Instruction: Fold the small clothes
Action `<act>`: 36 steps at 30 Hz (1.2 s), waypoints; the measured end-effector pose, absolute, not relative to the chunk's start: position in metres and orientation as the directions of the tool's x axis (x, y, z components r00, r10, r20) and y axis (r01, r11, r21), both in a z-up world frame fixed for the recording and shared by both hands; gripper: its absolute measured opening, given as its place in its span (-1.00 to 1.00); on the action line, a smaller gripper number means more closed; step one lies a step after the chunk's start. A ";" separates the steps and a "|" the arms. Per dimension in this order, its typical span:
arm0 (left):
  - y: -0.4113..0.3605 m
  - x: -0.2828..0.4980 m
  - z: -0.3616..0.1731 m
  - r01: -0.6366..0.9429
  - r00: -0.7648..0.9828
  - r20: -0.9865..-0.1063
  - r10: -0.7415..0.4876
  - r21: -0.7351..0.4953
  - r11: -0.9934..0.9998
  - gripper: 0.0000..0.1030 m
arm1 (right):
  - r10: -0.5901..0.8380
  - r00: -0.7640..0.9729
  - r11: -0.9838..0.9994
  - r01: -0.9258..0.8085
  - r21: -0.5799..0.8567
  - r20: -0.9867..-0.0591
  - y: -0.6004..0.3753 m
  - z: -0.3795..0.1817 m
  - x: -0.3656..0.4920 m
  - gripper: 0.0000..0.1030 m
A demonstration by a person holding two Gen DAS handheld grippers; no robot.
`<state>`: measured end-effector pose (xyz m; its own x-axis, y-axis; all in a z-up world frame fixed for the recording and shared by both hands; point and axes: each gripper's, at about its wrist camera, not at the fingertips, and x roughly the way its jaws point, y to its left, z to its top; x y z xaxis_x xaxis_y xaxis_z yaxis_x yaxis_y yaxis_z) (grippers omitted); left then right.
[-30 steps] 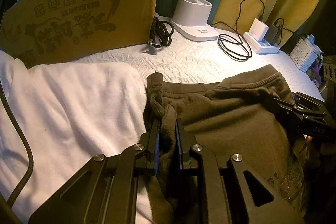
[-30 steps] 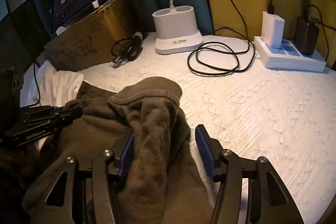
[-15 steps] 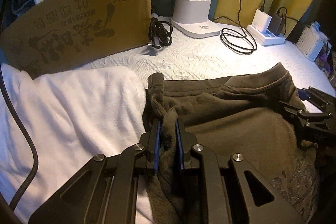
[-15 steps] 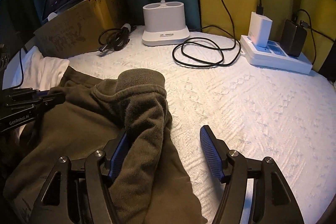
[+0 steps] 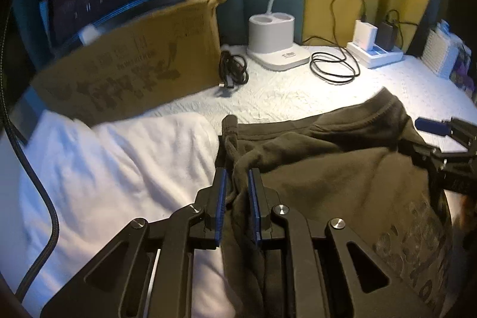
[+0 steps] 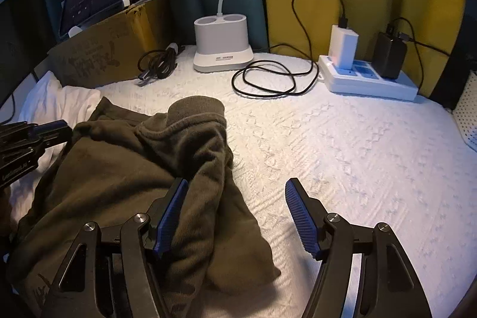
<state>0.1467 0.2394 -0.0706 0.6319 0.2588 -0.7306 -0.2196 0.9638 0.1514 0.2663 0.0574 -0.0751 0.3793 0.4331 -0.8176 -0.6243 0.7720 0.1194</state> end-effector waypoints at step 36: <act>0.205 0.085 -0.104 -0.229 0.582 -0.788 0.202 0.080 0.970 -0.69 | 0.455 0.352 0.751 -0.645 0.140 -0.818 0.021 -0.071 0.181 0.36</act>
